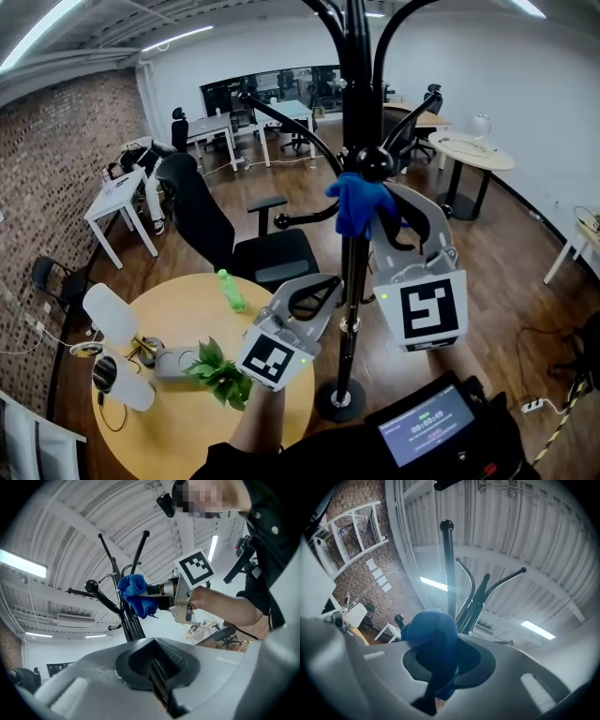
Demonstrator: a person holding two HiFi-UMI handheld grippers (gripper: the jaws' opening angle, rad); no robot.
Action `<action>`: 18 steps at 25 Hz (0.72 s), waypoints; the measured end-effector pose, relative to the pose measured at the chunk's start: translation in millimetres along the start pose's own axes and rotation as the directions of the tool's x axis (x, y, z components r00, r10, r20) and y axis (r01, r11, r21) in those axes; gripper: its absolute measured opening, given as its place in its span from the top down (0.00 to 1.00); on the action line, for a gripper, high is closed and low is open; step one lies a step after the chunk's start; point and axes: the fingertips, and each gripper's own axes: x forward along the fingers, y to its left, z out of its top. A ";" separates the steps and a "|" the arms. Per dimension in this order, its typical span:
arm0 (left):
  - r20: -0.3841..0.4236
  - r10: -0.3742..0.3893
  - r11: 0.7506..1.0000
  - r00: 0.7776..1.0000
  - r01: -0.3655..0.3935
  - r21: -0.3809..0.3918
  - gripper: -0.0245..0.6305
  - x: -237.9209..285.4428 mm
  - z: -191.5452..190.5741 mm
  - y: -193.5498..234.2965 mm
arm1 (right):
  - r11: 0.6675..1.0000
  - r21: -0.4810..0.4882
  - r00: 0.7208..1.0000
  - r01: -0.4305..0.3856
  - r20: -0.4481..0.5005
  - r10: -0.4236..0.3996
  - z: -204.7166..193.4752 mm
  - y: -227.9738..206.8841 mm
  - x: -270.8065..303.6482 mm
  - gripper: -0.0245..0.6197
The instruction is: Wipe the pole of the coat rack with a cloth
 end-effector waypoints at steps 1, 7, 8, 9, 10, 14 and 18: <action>0.012 -0.004 1.000 1.000 0.004 0.004 0.96 -0.7 4.4 -0.3 | 1.000 0.024 1.000 -0.004 0.024 0.004 10.4 -1.5 -0.7 0.88; 0.042 -0.033 0.998 0.999 0.031 0.055 0.96 -5.7 26.4 -5.4 | 0.985 0.141 0.990 -0.100 0.110 0.085 56.5 -5.6 -17.9 0.88; 0.040 -0.032 0.998 0.999 0.029 0.060 0.96 -6.3 28.1 -5.8 | 0.981 0.153 0.987 -0.122 0.120 0.104 61.9 -4.5 -21.3 0.88; 0.038 -0.029 0.998 0.999 0.027 0.062 0.96 -6.0 29.6 -6.5 | 0.977 0.162 0.984 -0.142 0.131 0.121 67.2 -3.8 -25.2 0.88; 0.039 -0.025 0.998 0.999 0.023 0.061 0.96 -4.2 31.5 -7.2 | 0.974 0.163 0.980 -0.157 0.144 0.134 71.9 -4.2 -29.3 0.88; 0.044 -0.008 0.997 0.999 0.004 0.082 0.96 8.7 41.2 -8.3 | 0.971 0.128 0.964 -0.201 0.204 0.172 82.8 -5.7 -39.4 0.88; 0.059 0.013 0.996 0.998 -0.018 0.089 0.96 0.8 51.6 -5.9 | 0.970 0.115 0.957 -0.214 0.223 0.185 89.3 2.7 -38.6 0.88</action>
